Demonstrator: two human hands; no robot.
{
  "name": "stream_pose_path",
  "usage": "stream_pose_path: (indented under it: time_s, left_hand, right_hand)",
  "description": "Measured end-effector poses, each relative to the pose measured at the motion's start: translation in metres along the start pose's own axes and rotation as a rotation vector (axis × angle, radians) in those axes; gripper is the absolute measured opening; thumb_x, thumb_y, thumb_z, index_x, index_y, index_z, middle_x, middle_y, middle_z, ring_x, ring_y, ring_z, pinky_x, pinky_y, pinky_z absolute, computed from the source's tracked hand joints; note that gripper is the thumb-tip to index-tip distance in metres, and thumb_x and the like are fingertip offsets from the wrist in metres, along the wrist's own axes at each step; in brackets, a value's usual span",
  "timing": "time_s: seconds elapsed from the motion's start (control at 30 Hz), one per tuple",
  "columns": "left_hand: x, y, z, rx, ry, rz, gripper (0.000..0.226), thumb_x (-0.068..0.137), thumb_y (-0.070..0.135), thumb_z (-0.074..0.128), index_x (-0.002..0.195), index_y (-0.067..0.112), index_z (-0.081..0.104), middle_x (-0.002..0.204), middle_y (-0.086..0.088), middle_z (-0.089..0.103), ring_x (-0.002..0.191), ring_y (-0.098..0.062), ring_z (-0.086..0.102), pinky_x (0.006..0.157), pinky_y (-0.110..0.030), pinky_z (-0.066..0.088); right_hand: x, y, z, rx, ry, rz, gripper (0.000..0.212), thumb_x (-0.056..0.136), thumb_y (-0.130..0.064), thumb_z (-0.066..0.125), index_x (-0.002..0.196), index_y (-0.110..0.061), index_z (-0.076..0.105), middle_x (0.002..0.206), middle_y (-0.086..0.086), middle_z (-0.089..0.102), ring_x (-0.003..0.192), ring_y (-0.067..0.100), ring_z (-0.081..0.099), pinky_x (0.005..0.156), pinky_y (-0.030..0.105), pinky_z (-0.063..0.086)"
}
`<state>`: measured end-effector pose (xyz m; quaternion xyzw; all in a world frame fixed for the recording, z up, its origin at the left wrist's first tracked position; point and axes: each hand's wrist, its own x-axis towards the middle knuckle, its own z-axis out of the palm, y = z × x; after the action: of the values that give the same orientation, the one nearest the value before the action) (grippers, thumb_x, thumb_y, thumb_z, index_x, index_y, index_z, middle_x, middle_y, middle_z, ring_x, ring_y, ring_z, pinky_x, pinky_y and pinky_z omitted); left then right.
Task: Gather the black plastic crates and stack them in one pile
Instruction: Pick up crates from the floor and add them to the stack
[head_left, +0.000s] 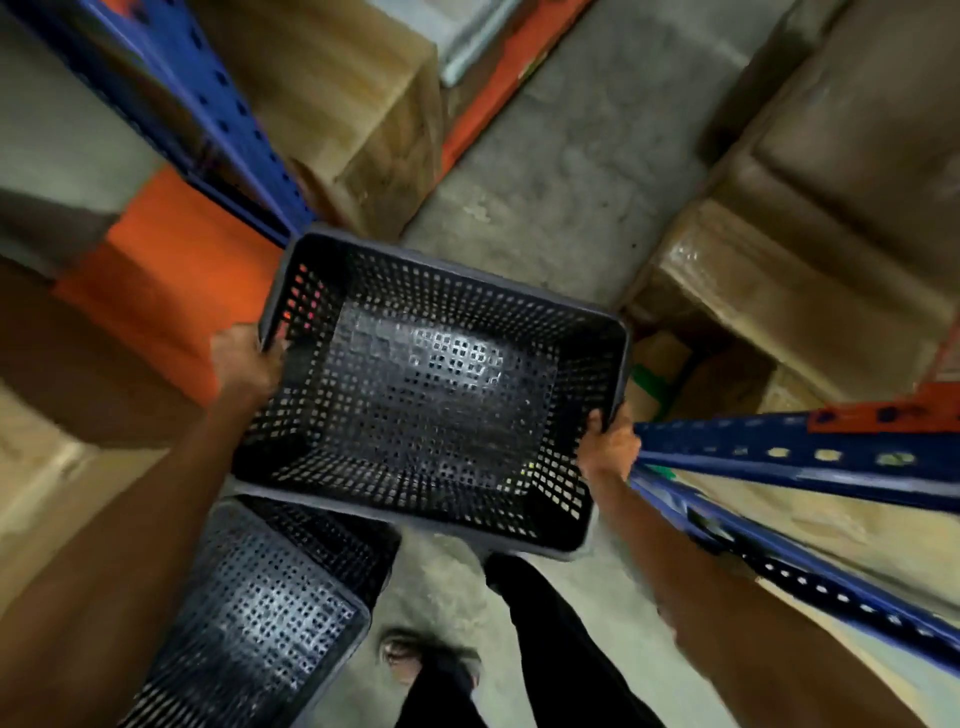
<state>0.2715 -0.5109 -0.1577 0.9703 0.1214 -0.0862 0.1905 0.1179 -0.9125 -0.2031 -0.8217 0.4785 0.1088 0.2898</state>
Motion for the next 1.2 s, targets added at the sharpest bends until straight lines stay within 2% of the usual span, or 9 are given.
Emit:
stream_pose_path:
  time_s: [0.13,0.27,0.33,0.4,0.5,0.67,0.87,1.0,1.2]
  left_hand:
    - [-0.08,-0.01,-0.094,-0.05,0.119,-0.087,0.051,0.077,0.036,0.049,0.077,-0.011,0.068,0.077,-0.04,0.064,0.076,-0.053,0.064,0.068,-0.051,0.048]
    - [-0.152,-0.033,-0.154,-0.154,0.213,-0.266,0.03,0.086,0.02,0.063,0.089,-0.009,0.069,0.09,-0.038,0.067,0.086,-0.05,0.065,0.077,-0.056,0.052]
    - [-0.19,-0.049,-0.172,-0.219,0.259,-0.336,0.026,0.085,0.017,0.064,0.095,-0.007,0.068,0.093,-0.034,0.068,0.088,-0.046,0.067,0.078,-0.053,0.054]
    - [-0.222,-0.064,-0.181,-0.233,0.279,-0.391,0.023,0.085,0.017,0.062,0.092,-0.004,0.068,0.089,-0.03,0.069,0.085,-0.043,0.068,0.076,-0.05,0.055]
    - [-0.282,-0.101,-0.182,-0.264,0.301,-0.533,0.025,0.085,0.019,0.063,0.084,-0.005,0.068,0.084,-0.028,0.069,0.084,-0.043,0.067,0.074,-0.049,0.055]
    - [-0.381,-0.176,-0.163,-0.205,0.329,-0.783,0.039,0.087,0.025,0.064,0.091,-0.014,0.067,0.092,-0.035,0.067,0.09,-0.049,0.064,0.077,-0.051,0.053]
    - [-0.487,-0.255,-0.159,-0.248,0.344,-1.018,0.036,0.083,0.024,0.069,0.091,-0.011,0.069,0.087,-0.033,0.069,0.086,-0.046,0.067,0.072,-0.048,0.053]
    - [-0.531,-0.302,-0.161,-0.311,0.33,-1.079,0.037,0.08,0.025,0.075,0.097,-0.008,0.072,0.091,-0.032,0.071,0.089,-0.043,0.068,0.076,-0.046,0.053]
    - [-0.544,-0.346,-0.158,-0.436,0.325,-1.072,0.033,0.081,0.027,0.074,0.094,-0.003,0.075,0.09,-0.026,0.074,0.087,-0.036,0.071,0.076,-0.042,0.054]
  right_hand:
    - [-0.034,-0.058,-0.078,-0.012,-0.056,-0.226,0.05,0.101,-0.032,0.04,0.148,-0.016,0.032,0.124,0.029,0.059,0.109,0.045,0.057,0.089,0.045,0.047]
    - [-0.073,-0.107,-0.134,-0.043,-0.125,-0.447,0.048,0.102,-0.028,0.038,0.147,-0.011,0.033,0.127,0.026,0.056,0.12,0.046,0.048,0.098,0.049,0.042]
    - [-0.095,-0.127,-0.147,-0.063,-0.138,-0.569,0.043,0.101,-0.024,0.039,0.14,-0.006,0.04,0.125,0.025,0.059,0.121,0.045,0.048,0.101,0.049,0.041]
    - [-0.114,-0.142,-0.149,-0.117,-0.146,-0.637,0.044,0.101,-0.023,0.041,0.142,-0.007,0.04,0.125,0.023,0.06,0.12,0.043,0.051,0.101,0.048,0.043]
    - [-0.152,-0.157,-0.133,-0.183,-0.194,-0.746,0.046,0.1,-0.021,0.043,0.144,-0.009,0.039,0.131,0.022,0.056,0.124,0.04,0.05,0.102,0.044,0.042]
    - [-0.227,-0.158,-0.084,-0.353,-0.249,-0.917,0.039,0.097,-0.02,0.048,0.134,-0.006,0.048,0.126,0.024,0.059,0.12,0.042,0.054,0.098,0.042,0.044]
    - [-0.316,-0.131,-0.005,-0.49,-0.413,-1.017,0.05,0.099,-0.022,0.047,0.145,-0.004,0.038,0.133,0.025,0.056,0.125,0.041,0.05,0.102,0.042,0.041]
    - [-0.365,-0.113,0.037,-0.56,-0.472,-1.073,0.049,0.099,-0.021,0.046,0.144,-0.004,0.037,0.127,0.026,0.06,0.121,0.041,0.053,0.098,0.04,0.043]
    - [-0.398,-0.096,0.084,-0.584,-0.444,-1.014,0.05,0.099,-0.023,0.046,0.146,-0.006,0.038,0.128,0.028,0.059,0.122,0.041,0.053,0.098,0.046,0.045]
